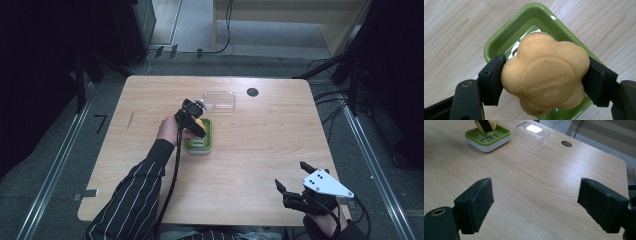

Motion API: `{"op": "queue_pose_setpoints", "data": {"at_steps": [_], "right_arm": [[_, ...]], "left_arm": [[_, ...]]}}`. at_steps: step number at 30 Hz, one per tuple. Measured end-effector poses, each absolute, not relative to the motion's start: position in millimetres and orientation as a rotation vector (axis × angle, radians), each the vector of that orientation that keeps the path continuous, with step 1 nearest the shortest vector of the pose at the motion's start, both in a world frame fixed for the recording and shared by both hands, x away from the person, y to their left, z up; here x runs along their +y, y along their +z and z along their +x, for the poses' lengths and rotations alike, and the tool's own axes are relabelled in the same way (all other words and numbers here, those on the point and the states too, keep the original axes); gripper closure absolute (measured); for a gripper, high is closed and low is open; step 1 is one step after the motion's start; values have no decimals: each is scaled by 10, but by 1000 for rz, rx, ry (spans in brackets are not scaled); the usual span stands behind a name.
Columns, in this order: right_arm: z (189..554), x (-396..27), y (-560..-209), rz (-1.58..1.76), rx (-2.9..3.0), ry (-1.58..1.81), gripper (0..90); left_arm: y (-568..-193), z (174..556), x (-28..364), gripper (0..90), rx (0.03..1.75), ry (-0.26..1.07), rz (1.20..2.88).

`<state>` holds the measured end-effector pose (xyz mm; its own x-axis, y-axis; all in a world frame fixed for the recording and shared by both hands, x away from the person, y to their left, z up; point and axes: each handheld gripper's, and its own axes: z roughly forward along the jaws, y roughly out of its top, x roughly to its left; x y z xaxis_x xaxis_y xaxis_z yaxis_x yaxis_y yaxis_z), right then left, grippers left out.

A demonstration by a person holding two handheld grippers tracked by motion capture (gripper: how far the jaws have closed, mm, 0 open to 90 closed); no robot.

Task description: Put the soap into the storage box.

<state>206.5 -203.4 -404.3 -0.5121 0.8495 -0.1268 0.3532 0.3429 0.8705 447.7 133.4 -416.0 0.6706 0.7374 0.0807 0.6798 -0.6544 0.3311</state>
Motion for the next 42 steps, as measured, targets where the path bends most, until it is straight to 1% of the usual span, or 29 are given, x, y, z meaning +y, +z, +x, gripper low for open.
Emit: {"op": "queue_pose_setpoints", "data": {"at_steps": [20,34,42], "right_arm": [[2063,-2037,-4044,1048,2028,1107,136],[2063,-2038,-4044,1048,2027,1105,136],[2062,-2040,-4044,1050,2027,1105,136]], "left_arm": [[-4280,4529,1268,273,1086,299,2705],[-4365,4547,1246,271,1052,294,2737],[-4377,4544,1233,271,1025,312,2752]]}}
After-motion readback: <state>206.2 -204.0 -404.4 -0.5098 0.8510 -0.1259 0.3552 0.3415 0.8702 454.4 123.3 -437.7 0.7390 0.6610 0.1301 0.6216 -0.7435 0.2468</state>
